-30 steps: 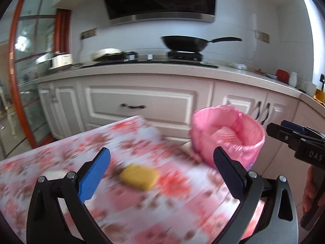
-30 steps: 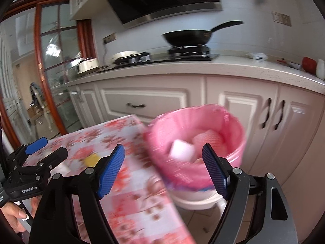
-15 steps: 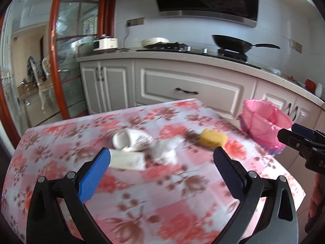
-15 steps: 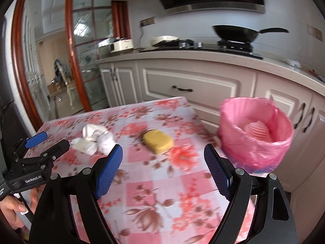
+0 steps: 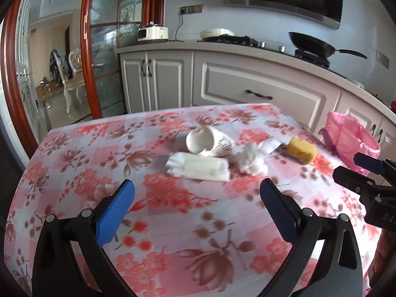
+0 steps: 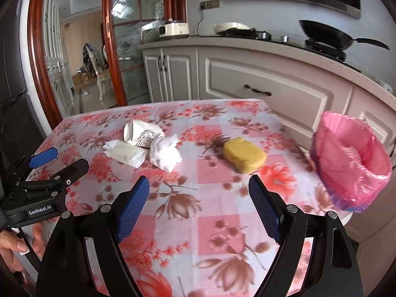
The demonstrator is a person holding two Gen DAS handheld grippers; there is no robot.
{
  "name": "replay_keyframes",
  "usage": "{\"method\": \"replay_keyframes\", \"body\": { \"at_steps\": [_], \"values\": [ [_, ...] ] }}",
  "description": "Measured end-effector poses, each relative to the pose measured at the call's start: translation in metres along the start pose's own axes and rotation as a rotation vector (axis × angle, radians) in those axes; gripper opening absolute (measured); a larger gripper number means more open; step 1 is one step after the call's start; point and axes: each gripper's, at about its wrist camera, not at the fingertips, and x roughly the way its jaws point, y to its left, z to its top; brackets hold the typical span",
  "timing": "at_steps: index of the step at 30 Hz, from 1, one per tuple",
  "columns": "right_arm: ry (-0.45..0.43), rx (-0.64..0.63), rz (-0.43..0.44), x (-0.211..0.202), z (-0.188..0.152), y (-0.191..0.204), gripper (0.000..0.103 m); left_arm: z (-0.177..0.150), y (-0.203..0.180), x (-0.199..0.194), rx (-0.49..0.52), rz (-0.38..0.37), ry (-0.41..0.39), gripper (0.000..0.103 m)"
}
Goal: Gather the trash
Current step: 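Move both tools back over the table, then grasp a folded white napkin with the left tool while the right tool grasps a white tissue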
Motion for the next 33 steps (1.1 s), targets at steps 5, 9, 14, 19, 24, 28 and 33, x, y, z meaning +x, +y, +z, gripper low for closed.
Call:
{"method": "replay_keyframes", "body": {
  "at_steps": [5, 9, 14, 19, 24, 28, 33],
  "values": [
    [0.033, -0.005, 0.025, 0.031, 0.006, 0.011, 0.078, -0.002, 0.012, 0.02, 0.0, 0.033, 0.041, 0.098],
    [0.071, -0.012, 0.044, 0.061, 0.012, 0.017, 0.078, -0.002, 0.021, 0.035, 0.011, 0.071, 0.072, 0.098],
    [0.112, -0.009, 0.065, 0.097, 0.022, 0.024, 0.078, -0.003, 0.037, 0.053, 0.006, 0.095, 0.108, 0.098],
    [0.124, -0.023, 0.097, 0.121, 0.034, 0.032, 0.078, -0.002, 0.047, 0.063, -0.011, 0.082, 0.132, 0.098],
    [0.148, -0.034, 0.124, 0.141, 0.039, 0.04, 0.072, 0.002, 0.048, 0.07, -0.026, 0.055, 0.143, 0.098],
    [0.178, -0.033, 0.136, 0.149, 0.037, 0.035, 0.043, 0.005, 0.047, 0.077, -0.043, 0.035, 0.153, 0.098],
    [0.14, -0.029, 0.119, 0.138, 0.036, 0.023, 0.03, 0.011, 0.04, 0.086, -0.054, 0.013, 0.161, 0.098]
  ]
}}
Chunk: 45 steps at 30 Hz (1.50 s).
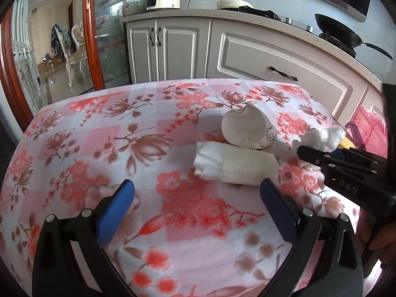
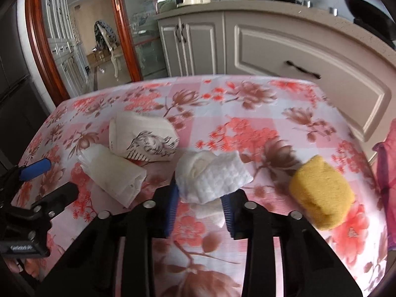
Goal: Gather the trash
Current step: 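Grasp a folded white napkin with the left tool while the right tool grasps a white tissue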
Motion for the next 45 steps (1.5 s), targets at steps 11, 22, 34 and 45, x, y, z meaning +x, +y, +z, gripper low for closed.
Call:
{"method": "replay_keyframes", "body": {
  "at_steps": [11, 22, 34, 45],
  "values": [
    [-0.068, 0.005, -0.001, -0.035, -0.002, -0.027, 0.03, 0.037, -0.047, 0.036, 0.036, 0.102, 0.01, 0.098],
    [-0.086, 0.065, 0.053, -0.041, -0.007, -0.042, 0.03, 0.04, -0.046, 0.072, 0.043, 0.198, 0.103, 0.098],
    [-0.1, 0.05, 0.049, -0.065, -0.018, -0.023, 0.03, -0.01, -0.022, 0.028, 0.009, 0.131, 0.127, 0.089],
    [-0.104, 0.03, -0.022, -0.097, -0.037, -0.002, 0.03, -0.003, -0.02, 0.027, 0.024, 0.048, 0.098, 0.068]
  ]
}}
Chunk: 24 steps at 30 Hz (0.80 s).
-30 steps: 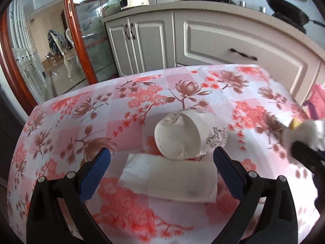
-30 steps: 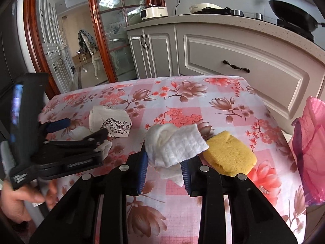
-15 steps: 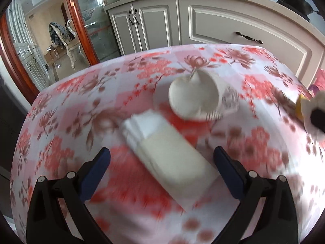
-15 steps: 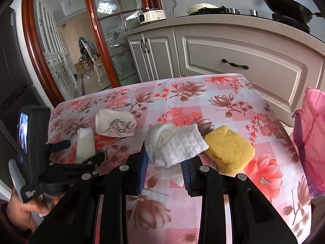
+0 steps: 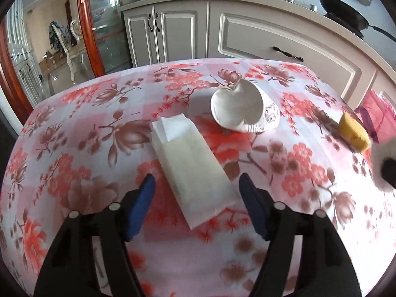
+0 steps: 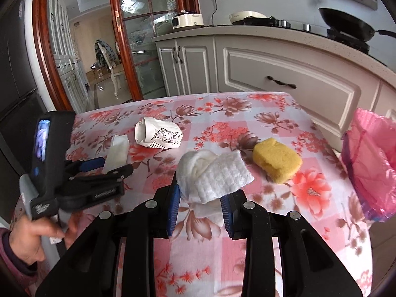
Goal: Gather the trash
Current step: 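Grasp a folded white napkin with the left tool while the right tool grasps a white tissue, then carry the napkin and tissue over the pink bin with both tools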
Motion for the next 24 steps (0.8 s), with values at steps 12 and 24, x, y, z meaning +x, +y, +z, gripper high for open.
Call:
{"method": "replay_keyframes", "body": {
  "at_steps": [12, 24],
  "values": [
    [-0.01, 0.0, -0.043, -0.021, -0.006, 0.005, 0.03, 0.0, -0.002, -0.007, 0.024, -0.054, -0.036, 0.036],
    [-0.05, -0.027, -0.028, -0.056, -0.023, 0.022, 0.03, -0.047, -0.003, -0.087, 0.032, -0.104, -0.185, 0.023]
  ]
}}
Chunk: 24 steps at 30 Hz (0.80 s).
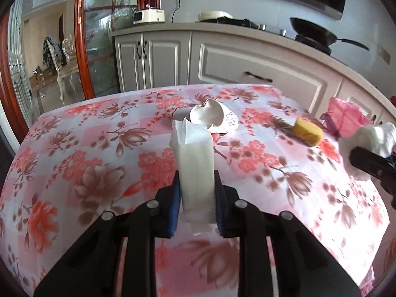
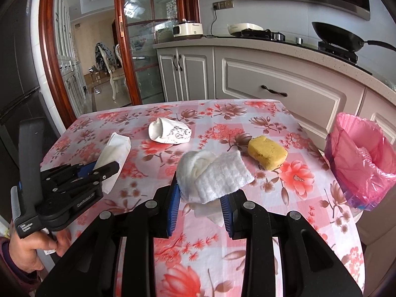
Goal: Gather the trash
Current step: 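Carry the napkin and tissue over the pink bin with both tools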
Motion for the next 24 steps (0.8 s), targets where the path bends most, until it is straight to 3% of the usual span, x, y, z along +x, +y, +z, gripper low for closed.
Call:
{"method": "replay_keyframes", "body": {
  "at_steps": [12, 24],
  "values": [
    [-0.039, -0.025, 0.015, -0.035, -0.014, 0.016, 0.03, -0.021, -0.019, -0.07, 0.037, -0.012, -0.095, 0.023],
    [-0.073, -0.006, -0.006, -0.053, -0.021, 0.009, 0.03, -0.025, -0.037, -0.109, 0.044, -0.058, -0.176, 0.023]
  ]
}}
